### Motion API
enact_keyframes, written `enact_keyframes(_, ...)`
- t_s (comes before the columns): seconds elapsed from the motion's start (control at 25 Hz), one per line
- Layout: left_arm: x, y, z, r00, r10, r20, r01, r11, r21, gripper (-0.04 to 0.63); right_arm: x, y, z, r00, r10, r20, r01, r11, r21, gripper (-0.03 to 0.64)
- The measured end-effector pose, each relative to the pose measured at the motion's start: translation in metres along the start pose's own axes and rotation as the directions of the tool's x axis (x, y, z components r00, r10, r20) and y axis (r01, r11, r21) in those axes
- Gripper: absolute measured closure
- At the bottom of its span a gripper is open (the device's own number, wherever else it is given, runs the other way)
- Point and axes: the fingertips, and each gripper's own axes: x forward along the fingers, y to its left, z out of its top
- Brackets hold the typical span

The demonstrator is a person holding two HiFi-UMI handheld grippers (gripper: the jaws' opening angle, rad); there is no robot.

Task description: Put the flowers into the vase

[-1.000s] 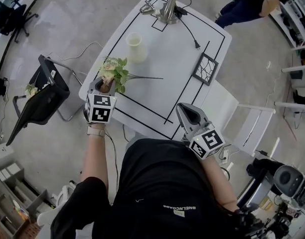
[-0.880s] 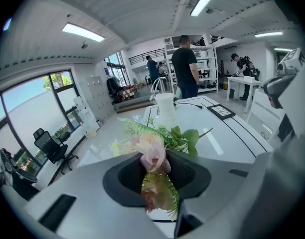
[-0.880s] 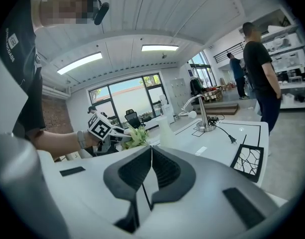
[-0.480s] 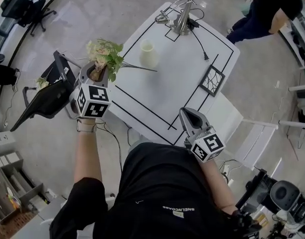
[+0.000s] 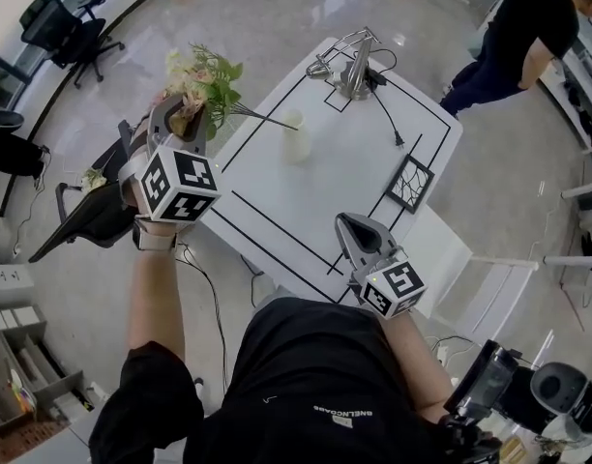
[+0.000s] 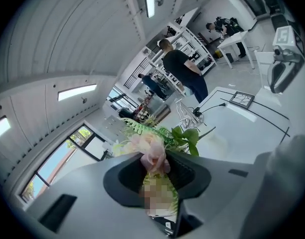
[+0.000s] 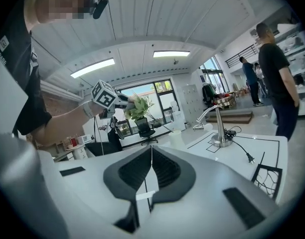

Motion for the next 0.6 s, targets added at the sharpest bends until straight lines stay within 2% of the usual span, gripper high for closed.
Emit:
enact_keyframes(0.16, 0.001, 0.016, 0.025, 0.999, 0.045, 0.021, -0.046, 0.996, 0.073, 0.482, 0.001, 0.011, -0.005, 1.000, 0.018, -0.012, -0.018, 1.000, 0.000, 0.604)
enact_keyframes(0.36, 0.017, 0.010, 0.039, 0.998, 0.055, 0.005, -0.055, 0.979, 0.194, 0.482, 0.000, 0.018, -0.011, 0.999, 0.027, -0.016, -0.028, 1.000, -0.002, 0.604)
enact_keyframes(0.6, 0.038, -0.014, 0.044, 1.000, 0.025, 0.001, -0.025, 0.970, 0.241, 0.482, -0.005, 0.013, -0.015, 1.000, 0.009, -0.022, -0.009, 1.000, 0.001, 0.604)
